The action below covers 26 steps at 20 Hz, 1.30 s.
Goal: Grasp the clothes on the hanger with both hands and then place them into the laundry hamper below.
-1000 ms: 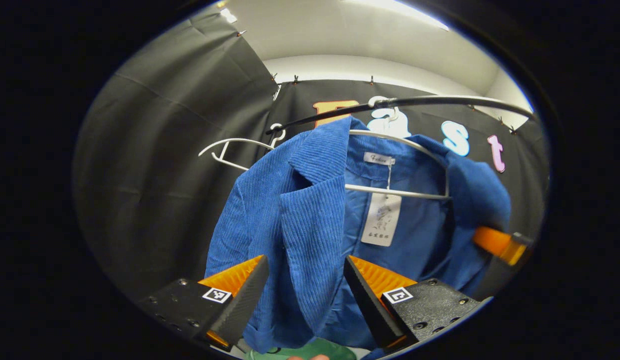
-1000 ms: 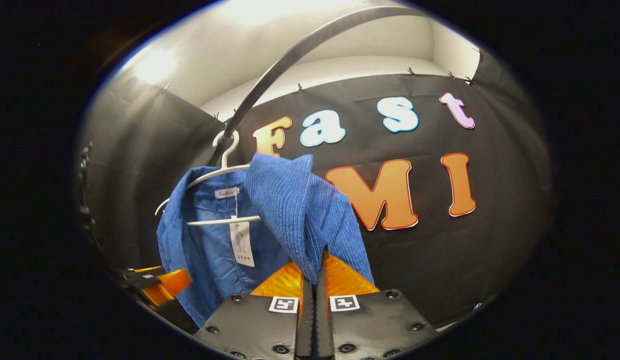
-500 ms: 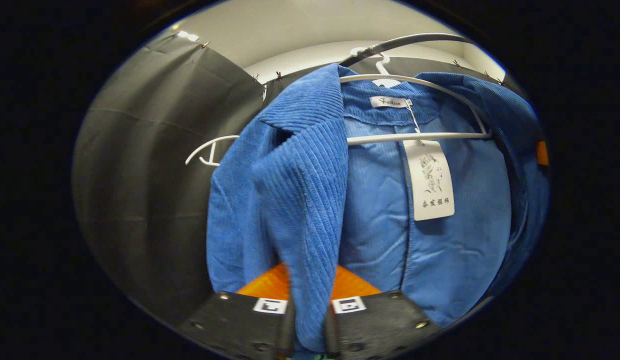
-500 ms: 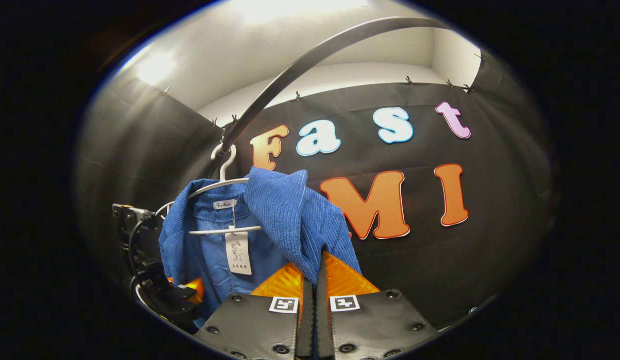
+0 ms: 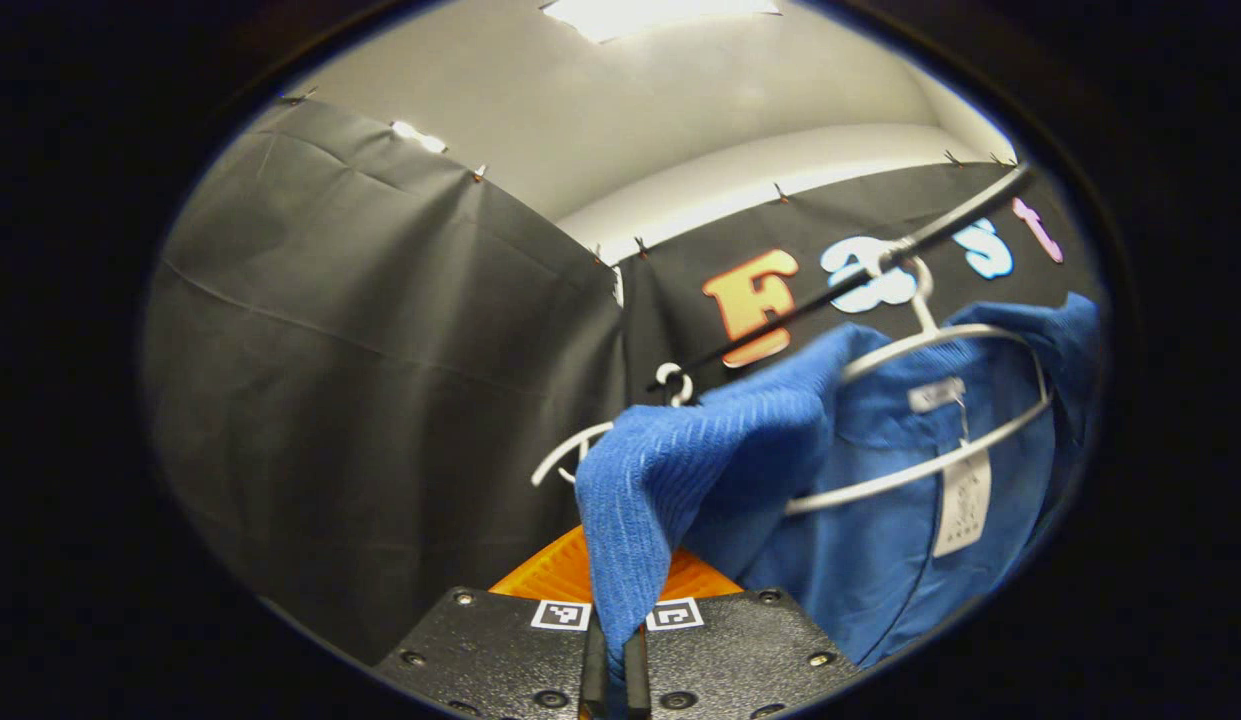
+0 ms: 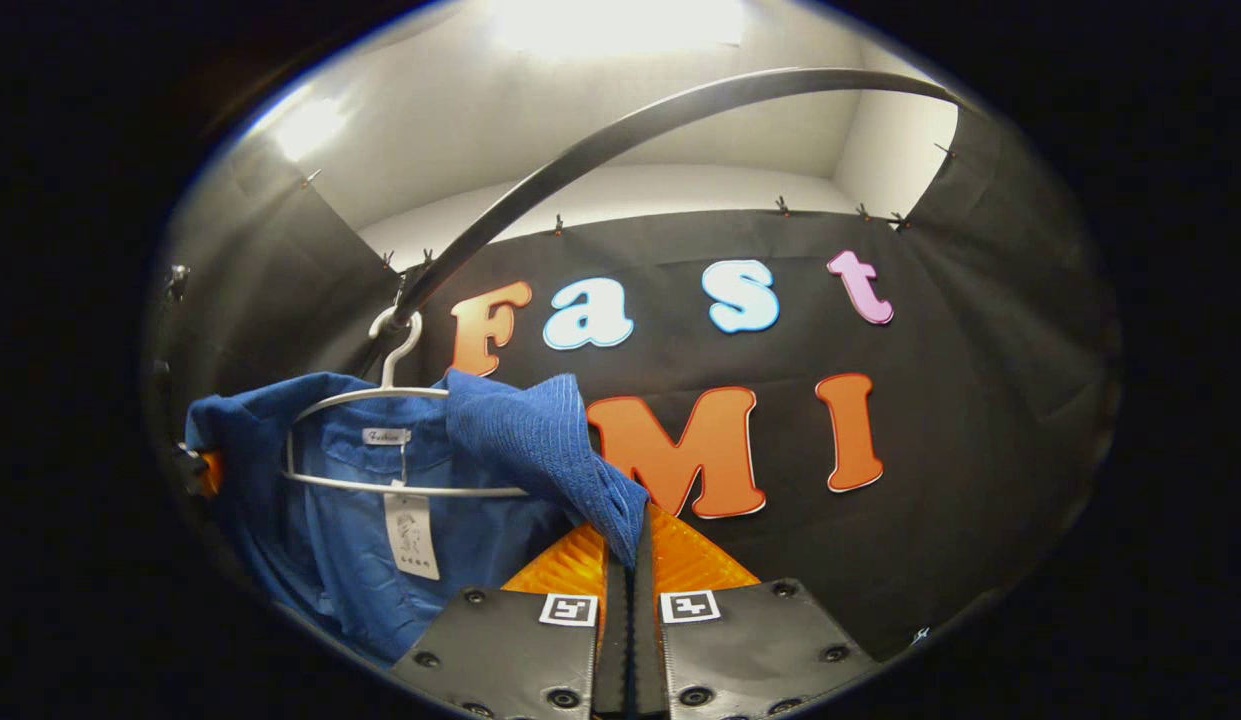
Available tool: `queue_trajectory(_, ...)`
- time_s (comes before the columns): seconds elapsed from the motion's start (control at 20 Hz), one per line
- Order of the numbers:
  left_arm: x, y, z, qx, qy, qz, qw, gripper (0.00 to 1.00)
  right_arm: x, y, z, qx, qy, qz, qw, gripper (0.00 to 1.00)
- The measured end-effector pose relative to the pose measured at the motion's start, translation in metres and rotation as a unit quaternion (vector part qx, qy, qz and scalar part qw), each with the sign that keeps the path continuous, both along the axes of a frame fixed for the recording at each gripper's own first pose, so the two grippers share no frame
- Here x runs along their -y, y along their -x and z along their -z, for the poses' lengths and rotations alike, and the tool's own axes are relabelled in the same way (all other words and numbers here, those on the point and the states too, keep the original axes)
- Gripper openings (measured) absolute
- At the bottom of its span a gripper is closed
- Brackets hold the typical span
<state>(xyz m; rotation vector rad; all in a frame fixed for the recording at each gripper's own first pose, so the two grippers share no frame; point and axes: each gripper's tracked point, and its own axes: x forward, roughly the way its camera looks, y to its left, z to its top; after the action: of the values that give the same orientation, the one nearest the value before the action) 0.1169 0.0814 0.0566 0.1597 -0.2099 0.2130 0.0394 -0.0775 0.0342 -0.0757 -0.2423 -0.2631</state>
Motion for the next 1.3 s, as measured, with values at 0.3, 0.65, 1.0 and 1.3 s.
queue_trajectory(0.3,-0.027,-0.058,-0.035,0.011,-0.013,0.018,1.000,0.08,0.017,-0.011,-0.008,0.018,-0.008,0.048,0.999,0.10)
queue_trajectory(0.65,-0.047,-0.148,0.018,-0.049,0.051,0.064,0.995,0.07,0.020,0.004,-0.016,0.044,-0.030,0.116,0.992,0.10)
queue_trajectory(1.0,-0.027,-0.124,0.115,-0.120,0.059,0.087,0.987,0.08,0.028,0.000,-0.021,0.038,0.006,0.145,0.989,0.10)
queue_trajectory(1.3,-0.017,-0.091,0.144,-0.144,0.052,0.089,0.984,0.08,0.067,-0.024,-0.007,0.013,0.027,0.159,0.987,0.10)
